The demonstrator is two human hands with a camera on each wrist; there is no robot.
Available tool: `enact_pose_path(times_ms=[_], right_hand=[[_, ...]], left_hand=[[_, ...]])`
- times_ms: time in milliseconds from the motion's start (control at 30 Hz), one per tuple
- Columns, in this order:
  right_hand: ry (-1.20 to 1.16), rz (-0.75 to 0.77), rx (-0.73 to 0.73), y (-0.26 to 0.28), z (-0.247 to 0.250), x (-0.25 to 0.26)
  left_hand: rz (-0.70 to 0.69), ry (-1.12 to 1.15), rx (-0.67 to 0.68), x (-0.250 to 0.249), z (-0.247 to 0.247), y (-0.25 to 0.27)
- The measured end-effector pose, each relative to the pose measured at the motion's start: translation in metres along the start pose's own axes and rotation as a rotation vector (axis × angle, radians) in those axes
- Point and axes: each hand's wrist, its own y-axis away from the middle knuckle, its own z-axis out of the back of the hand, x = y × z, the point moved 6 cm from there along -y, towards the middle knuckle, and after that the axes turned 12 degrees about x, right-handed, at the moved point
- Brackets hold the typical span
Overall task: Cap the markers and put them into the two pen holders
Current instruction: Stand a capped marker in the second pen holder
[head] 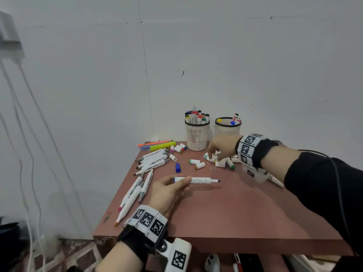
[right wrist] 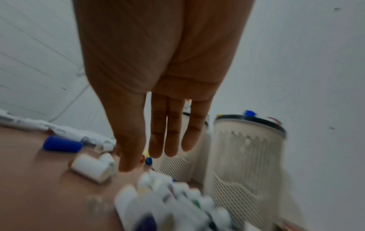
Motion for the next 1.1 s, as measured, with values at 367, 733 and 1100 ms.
enact_pose_path(times_ms=[367,733,1100], right_hand=[[0.245,0.236,-0.012,-0.044,0.025,0.086],[0.284,0.238,0.067,-0.073,0.020,0.096],[-0.002,0.190,-0.173,-0.024,0.045,0.067]], left_hand=[[-0.002,-0.008,0.065,0.001,-0.001,-0.001],[0.014,-0.025,0.094,0.004,-0.002,-0.005],[0.014,-0.042,0.075,0.001,-0.003,-0.003]])
